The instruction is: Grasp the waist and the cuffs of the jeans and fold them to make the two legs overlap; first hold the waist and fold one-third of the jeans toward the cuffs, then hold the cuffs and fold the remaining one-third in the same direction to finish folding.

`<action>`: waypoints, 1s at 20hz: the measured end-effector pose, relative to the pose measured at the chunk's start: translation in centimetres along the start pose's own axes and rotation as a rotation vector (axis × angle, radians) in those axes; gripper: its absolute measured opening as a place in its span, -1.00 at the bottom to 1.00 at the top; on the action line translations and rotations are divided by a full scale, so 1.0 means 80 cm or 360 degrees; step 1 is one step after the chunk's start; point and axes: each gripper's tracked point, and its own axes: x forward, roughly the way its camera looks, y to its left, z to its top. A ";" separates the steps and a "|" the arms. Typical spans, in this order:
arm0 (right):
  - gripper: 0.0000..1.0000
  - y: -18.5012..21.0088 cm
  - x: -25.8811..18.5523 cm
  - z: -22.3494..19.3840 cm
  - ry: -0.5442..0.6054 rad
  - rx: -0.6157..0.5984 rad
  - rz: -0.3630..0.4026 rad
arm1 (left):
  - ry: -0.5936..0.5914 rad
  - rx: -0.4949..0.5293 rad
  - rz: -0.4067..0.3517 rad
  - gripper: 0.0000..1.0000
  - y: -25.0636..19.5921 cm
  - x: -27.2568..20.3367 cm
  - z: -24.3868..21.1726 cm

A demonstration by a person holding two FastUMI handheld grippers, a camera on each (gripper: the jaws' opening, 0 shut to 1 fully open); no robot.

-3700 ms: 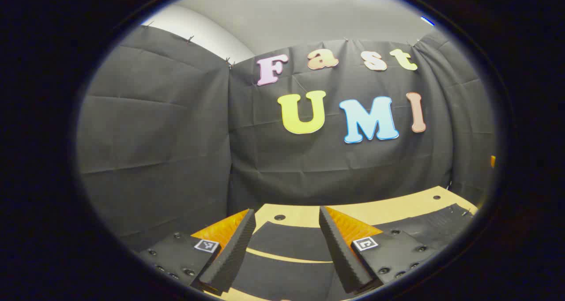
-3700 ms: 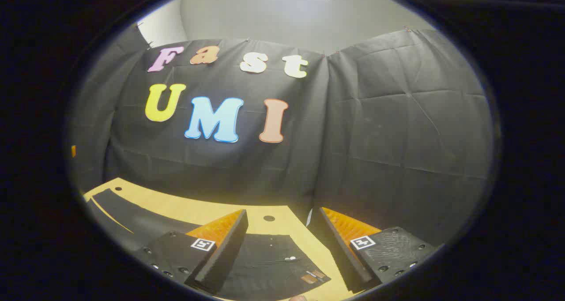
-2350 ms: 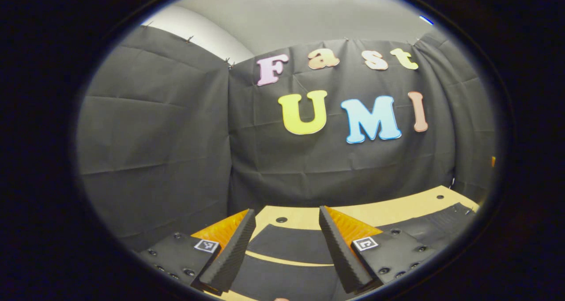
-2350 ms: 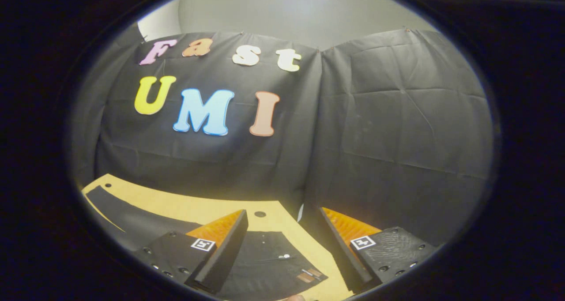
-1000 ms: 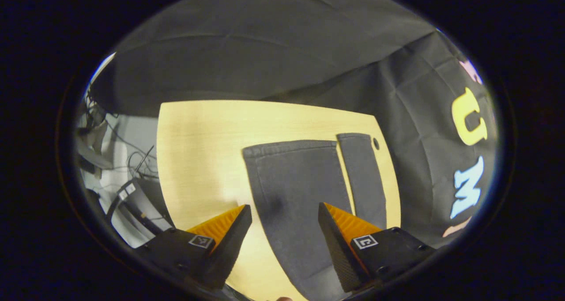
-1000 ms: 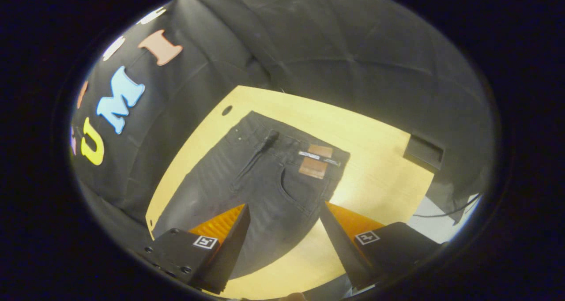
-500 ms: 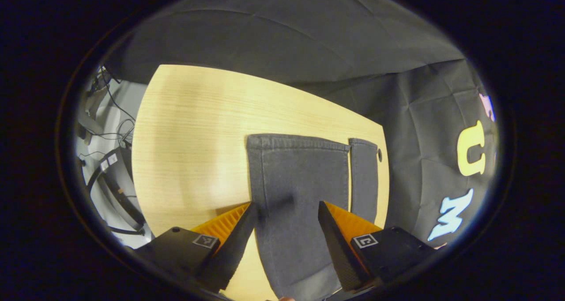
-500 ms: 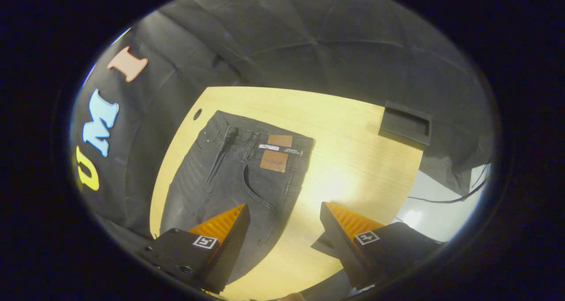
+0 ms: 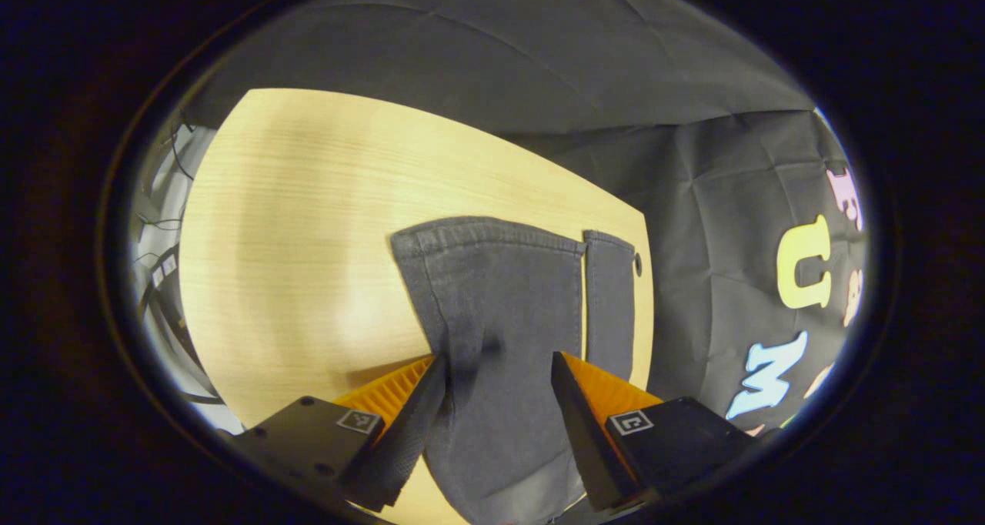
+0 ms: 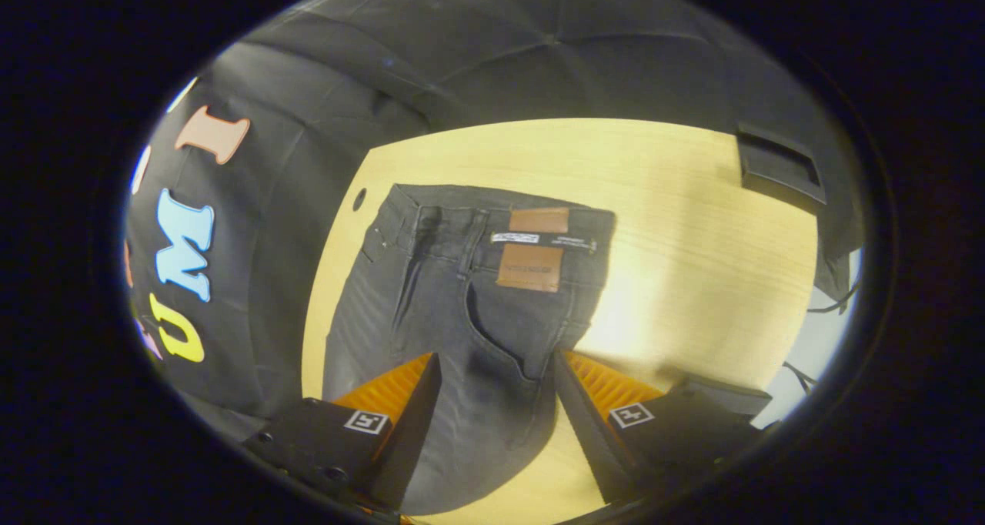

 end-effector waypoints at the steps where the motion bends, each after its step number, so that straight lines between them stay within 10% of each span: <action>1: 0.73 -0.004 0.004 -0.002 0.0002 -0.0049 -0.0043 | 0.0015 -0.0001 -0.0013 0.81 -0.004 0.004 -0.003; 4: 0.10 -0.011 0.009 0.000 0.0005 -0.0121 -0.0135 | 0.0041 -0.0022 -0.0008 0.55 -0.003 0.013 -0.006; 5: 0.19 -0.015 0.011 0.002 0.0000 -0.0125 -0.0158 | 0.0044 -0.0028 0.0001 0.46 -0.001 0.014 -0.006; 7: -0.46 -0.020 0.010 0.002 0.0010 -0.0090 -0.0163 | 0.0069 -0.0009 0.0024 0.21 0.002 0.021 -0.011; 10: -0.60 -0.025 0.010 0.003 0.0032 -0.0003 -0.0100 | 0.0096 0.0094 0.0052 -0.46 0.011 0.021 -0.015; 20: -0.91 -0.011 -0.011 0.010 0.0219 0.0031 0.0170 | 0.0192 0.0030 0.0064 -0.75 -0.001 0.005 -0.008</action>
